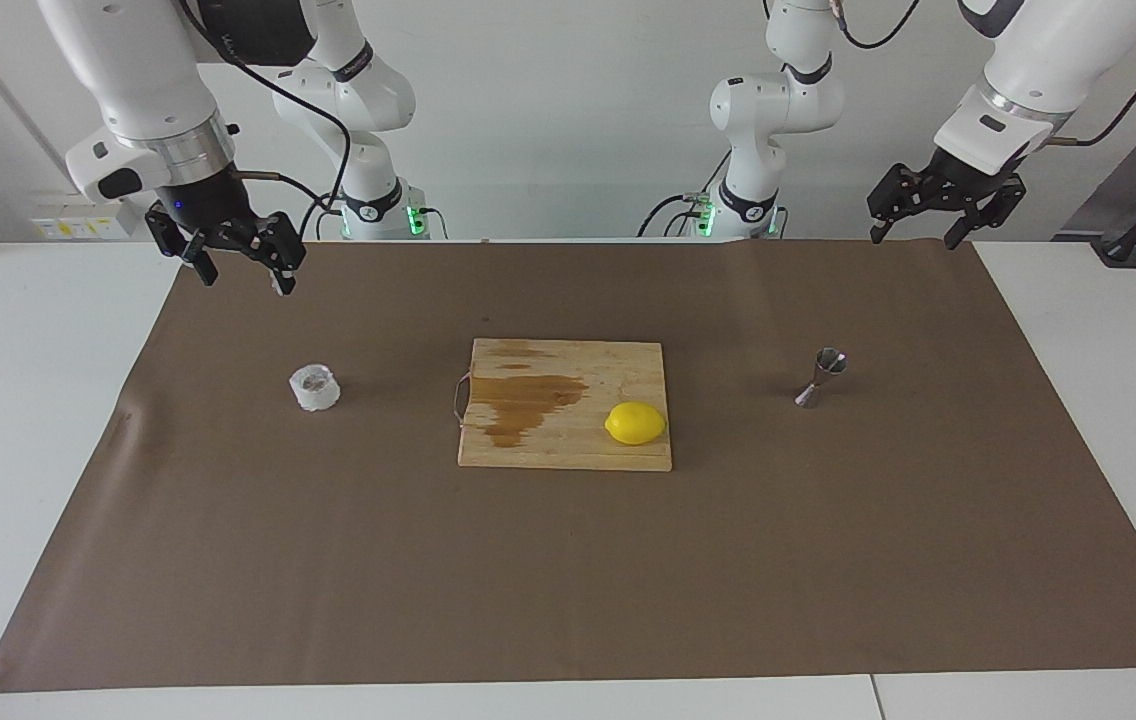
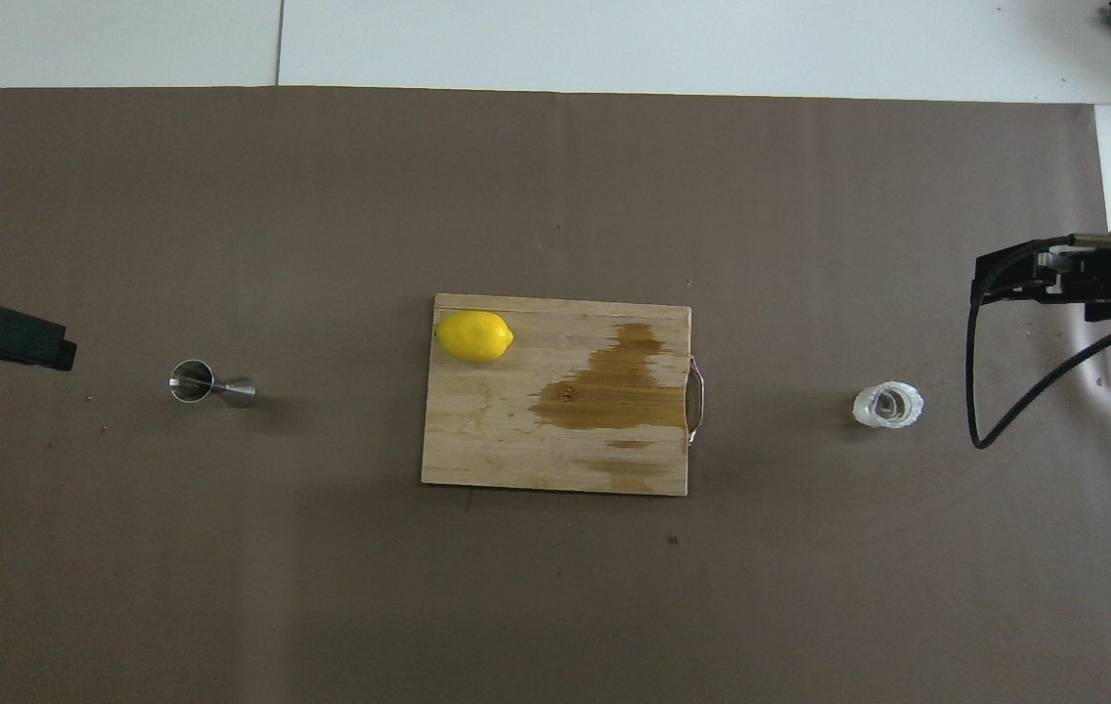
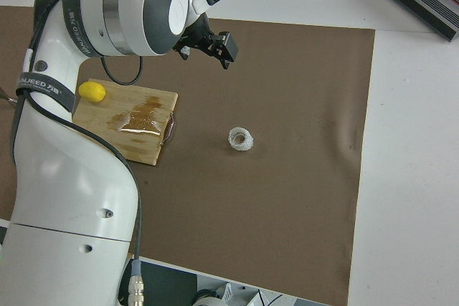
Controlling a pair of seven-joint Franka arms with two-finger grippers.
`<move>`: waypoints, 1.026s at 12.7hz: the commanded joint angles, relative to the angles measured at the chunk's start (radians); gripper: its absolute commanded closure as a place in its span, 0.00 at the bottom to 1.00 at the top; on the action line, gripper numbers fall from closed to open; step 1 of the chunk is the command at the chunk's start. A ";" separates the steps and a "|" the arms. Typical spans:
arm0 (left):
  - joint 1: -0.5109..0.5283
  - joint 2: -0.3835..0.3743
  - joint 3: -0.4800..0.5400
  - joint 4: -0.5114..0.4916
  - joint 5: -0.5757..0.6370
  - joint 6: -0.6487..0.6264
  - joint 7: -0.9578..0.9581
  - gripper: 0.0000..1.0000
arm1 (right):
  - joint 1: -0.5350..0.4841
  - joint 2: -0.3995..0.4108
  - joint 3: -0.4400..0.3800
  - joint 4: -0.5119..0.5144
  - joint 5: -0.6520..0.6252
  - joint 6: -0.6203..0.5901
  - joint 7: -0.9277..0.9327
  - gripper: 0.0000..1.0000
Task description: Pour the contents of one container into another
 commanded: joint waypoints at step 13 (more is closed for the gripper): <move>-0.036 -0.047 0.010 -0.060 0.002 0.006 -0.015 0.00 | -0.008 0.005 0.007 0.018 0.000 -0.023 -0.024 0.00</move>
